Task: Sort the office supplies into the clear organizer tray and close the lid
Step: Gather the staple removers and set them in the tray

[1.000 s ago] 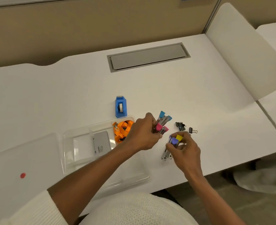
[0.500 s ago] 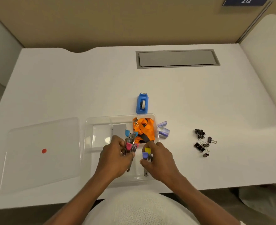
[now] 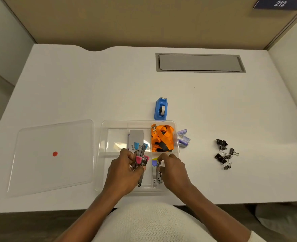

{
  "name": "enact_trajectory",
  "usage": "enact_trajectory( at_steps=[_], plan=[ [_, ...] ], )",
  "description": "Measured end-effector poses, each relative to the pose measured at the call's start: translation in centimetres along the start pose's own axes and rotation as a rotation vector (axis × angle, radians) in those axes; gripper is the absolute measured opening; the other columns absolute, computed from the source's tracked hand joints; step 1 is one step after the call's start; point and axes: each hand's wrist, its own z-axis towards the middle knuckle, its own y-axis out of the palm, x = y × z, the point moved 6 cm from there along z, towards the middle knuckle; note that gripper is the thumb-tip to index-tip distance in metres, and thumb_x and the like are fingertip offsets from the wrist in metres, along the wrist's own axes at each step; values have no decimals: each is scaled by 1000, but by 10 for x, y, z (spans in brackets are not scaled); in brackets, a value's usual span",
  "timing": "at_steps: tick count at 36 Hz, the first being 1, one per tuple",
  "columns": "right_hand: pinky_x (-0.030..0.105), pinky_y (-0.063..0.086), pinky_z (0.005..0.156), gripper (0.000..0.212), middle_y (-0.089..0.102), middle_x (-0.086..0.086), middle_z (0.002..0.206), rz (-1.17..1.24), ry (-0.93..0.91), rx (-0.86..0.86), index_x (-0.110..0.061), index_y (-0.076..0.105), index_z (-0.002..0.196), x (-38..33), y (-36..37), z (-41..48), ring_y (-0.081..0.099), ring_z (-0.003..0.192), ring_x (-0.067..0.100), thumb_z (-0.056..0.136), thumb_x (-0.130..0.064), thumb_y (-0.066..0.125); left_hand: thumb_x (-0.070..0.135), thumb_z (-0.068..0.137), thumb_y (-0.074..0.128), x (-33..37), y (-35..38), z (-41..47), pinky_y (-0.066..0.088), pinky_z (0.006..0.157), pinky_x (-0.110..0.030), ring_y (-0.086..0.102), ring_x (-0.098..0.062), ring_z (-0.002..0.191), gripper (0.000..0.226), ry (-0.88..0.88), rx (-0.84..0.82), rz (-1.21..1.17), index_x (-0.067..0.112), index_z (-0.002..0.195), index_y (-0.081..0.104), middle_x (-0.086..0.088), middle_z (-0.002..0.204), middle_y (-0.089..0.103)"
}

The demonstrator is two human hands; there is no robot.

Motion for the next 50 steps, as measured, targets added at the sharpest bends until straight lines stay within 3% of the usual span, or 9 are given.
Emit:
enact_trajectory(
  at_steps=[9, 16, 21, 26, 33, 37, 41, 45, 50],
  plan=[
    [34, 56, 91, 62, 67, 4, 128, -39, -40, -25, -25, 45, 143, -3, 9, 4, 69, 105, 25, 90, -21, 78, 32, 85, 82, 2, -1, 2, 55, 73, -26, 68, -15, 84, 37, 24, -16, 7, 24, 106, 53, 9, 97, 68],
    [29, 53, 84, 40, 69, 4, 117, -27, 13, -9, -20, 55, 122, 3, 2, 9, 66, 96, 21, 90, -26, 78, 33, 85, 82, 3, -3, 3, 50, 66, -19, 68, -17, 87, 38, 31, -26, 28, 25, 106, 51, 8, 103, 67],
    [20, 45, 71, 38, 73, 3, 112, 7, 34, 11, -18, 59, 119, 7, -3, 11, 70, 96, 22, 88, -27, 80, 33, 85, 82, 1, -3, 5, 57, 75, -28, 69, -16, 86, 37, 35, -36, 38, 26, 104, 51, 7, 103, 70],
    [29, 54, 89, 54, 73, 3, 120, -34, -51, 9, -20, 52, 135, -1, 4, 7, 72, 99, 20, 89, -21, 79, 33, 86, 81, 4, -3, 7, 55, 75, -26, 69, -18, 90, 38, 34, -39, 42, 24, 106, 51, 6, 106, 69],
    [30, 58, 85, 51, 74, 5, 119, -130, -128, 105, -18, 54, 138, 0, -11, 3, 74, 97, 22, 92, -18, 76, 34, 85, 82, 9, 0, 10, 55, 72, -26, 68, -14, 83, 36, 44, -50, 23, 25, 104, 53, 13, 93, 66],
    [39, 64, 78, 26, 79, 0, 100, 217, -4, 198, -20, 68, 119, 6, -54, -4, 77, 78, 14, 95, -27, 72, 37, 80, 86, 8, 5, 15, 64, 76, -41, 73, -18, 79, 37, 11, -111, -67, 28, 99, 56, 8, 91, 68],
    [52, 65, 77, 29, 79, 9, 96, 854, 11, -25, -16, 62, 123, -3, -68, -14, 79, 83, 26, 97, -24, 69, 30, 77, 90, 12, 14, 16, 67, 69, -46, 78, -23, 71, 40, -33, -209, -271, 20, 102, 60, -6, 97, 71],
    [56, 63, 82, 37, 73, 18, 106, 930, -64, -187, -19, 62, 132, -10, -59, -24, 77, 94, 34, 97, -11, 69, 29, 73, 93, 19, 22, 15, 67, 69, -48, 80, -25, 72, 48, -38, -260, -365, 13, 105, 60, -7, 101, 73],
    [50, 64, 83, 62, 73, 10, 109, 896, -109, -180, -28, 62, 136, -6, -53, -26, 75, 94, 30, 83, -6, 84, 23, 72, 93, 15, 23, 14, 66, 64, -51, 79, -30, 69, 46, -50, -230, -413, 0, 95, 60, -12, 104, 73]
  ],
)
